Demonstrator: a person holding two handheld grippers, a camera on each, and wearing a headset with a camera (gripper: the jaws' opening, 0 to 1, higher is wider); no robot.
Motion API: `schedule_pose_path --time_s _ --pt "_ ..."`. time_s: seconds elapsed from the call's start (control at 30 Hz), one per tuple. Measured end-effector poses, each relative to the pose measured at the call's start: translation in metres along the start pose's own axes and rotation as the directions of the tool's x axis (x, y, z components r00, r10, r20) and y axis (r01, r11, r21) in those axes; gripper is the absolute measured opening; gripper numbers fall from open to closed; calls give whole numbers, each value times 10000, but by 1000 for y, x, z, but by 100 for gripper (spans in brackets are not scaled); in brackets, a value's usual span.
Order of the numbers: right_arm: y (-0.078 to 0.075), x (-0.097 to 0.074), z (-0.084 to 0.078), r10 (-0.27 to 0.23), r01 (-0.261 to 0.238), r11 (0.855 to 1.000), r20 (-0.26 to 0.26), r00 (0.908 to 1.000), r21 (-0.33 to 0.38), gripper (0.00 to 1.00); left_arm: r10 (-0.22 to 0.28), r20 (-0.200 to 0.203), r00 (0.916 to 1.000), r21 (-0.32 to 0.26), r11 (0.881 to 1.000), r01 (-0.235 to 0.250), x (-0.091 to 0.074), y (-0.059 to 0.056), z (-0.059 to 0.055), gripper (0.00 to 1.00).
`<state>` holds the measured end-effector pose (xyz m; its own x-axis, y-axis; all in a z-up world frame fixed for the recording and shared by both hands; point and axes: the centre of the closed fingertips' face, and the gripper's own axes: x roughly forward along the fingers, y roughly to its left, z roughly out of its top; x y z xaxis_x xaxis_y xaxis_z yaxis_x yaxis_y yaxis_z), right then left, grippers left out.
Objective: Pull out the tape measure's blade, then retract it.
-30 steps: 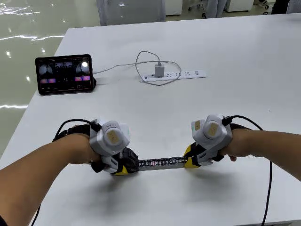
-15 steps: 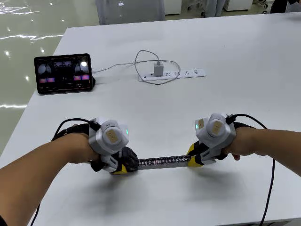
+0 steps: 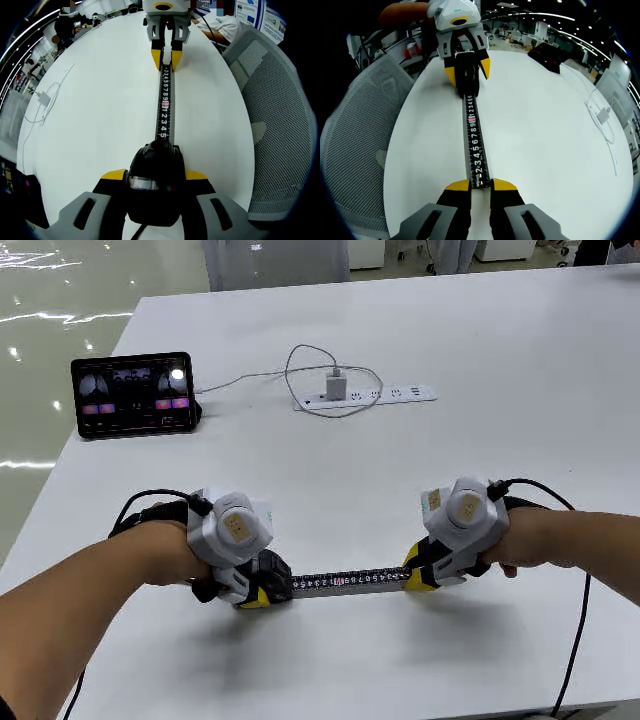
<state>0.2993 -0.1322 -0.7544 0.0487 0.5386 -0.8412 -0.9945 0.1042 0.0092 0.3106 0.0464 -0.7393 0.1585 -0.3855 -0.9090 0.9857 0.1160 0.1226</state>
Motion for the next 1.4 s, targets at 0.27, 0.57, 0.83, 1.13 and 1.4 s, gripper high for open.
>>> schedule_pose_path --time_s 0.27,0.57,0.83,1.13,1.4 --pt "-1 -4 -7 -37 37 10000 -68 10000 36 10 5 2 10000 -5 10000 -5 0 0 0 36" --pt "-2 -9 -13 -85 85 10000 -145 9999 -25 10 30 47 10000 -35 10000 -30 0 0 1 36" --pt "-3 -12 -18 -86 84 9999 -265 9996 -79 10 37 61 10000 -41 10000 -37 0 0 1 36" --pt "-4 -16 -24 -125 125 9999 -288 9995 5 10 44 85 10000 -45 10000 -44 0 0 1 36" --pt "-5 -19 -29 -151 153 9999 -321 9994 30 10 42 85 10000 -58 10000 -42 0 0 1 36"
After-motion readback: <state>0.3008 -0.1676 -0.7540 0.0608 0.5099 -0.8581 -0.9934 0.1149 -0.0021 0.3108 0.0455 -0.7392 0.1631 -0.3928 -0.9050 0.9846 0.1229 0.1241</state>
